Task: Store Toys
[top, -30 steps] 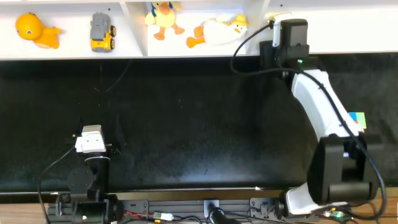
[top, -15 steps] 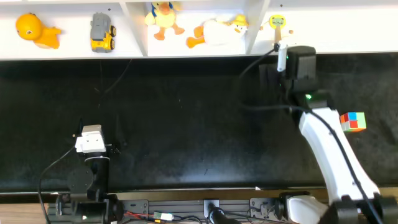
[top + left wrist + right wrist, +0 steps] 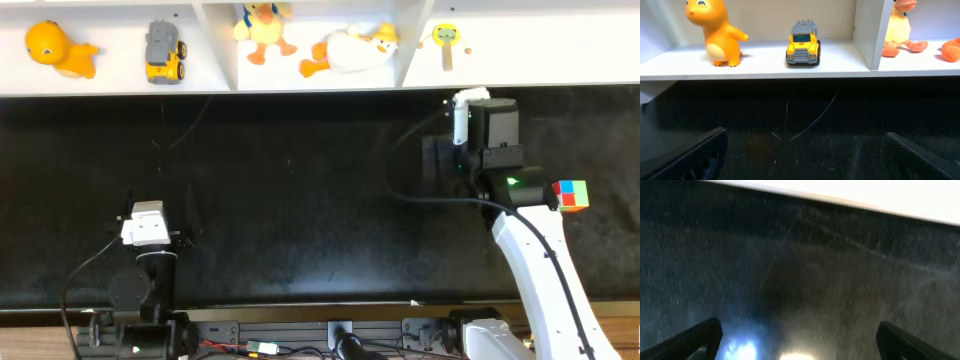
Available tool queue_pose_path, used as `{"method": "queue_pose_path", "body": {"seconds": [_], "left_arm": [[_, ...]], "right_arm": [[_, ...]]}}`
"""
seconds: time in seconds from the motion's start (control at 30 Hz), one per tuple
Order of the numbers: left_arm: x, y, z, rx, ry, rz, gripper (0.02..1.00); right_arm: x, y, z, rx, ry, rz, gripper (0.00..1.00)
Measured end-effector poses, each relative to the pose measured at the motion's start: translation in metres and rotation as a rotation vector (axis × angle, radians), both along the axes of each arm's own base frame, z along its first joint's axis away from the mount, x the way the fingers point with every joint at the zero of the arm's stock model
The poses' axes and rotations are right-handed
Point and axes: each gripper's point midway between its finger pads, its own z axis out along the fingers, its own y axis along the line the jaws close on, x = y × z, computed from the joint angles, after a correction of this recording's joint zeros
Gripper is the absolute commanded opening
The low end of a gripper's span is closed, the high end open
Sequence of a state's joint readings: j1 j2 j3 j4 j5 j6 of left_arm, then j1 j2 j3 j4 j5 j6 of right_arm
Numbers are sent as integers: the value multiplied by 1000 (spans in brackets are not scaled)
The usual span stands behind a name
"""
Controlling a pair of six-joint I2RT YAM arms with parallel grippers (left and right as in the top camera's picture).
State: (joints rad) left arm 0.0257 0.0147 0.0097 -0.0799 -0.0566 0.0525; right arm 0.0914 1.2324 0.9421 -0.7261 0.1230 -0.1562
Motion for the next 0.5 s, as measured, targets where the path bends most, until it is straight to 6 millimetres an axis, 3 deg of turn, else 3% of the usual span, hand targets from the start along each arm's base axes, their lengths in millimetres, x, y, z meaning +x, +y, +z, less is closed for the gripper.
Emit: {"method": "queue_pose_path", "body": {"seconds": [0.3, 0.5], "left_arm": [[0, 0, 0, 0, 0, 0, 998], [0, 0, 0, 0, 0, 0, 998]], "right_arm": [[-6, -1, -4, -3, 31, 0, 996], [4, 4, 3, 21, -20, 13, 996]]}}
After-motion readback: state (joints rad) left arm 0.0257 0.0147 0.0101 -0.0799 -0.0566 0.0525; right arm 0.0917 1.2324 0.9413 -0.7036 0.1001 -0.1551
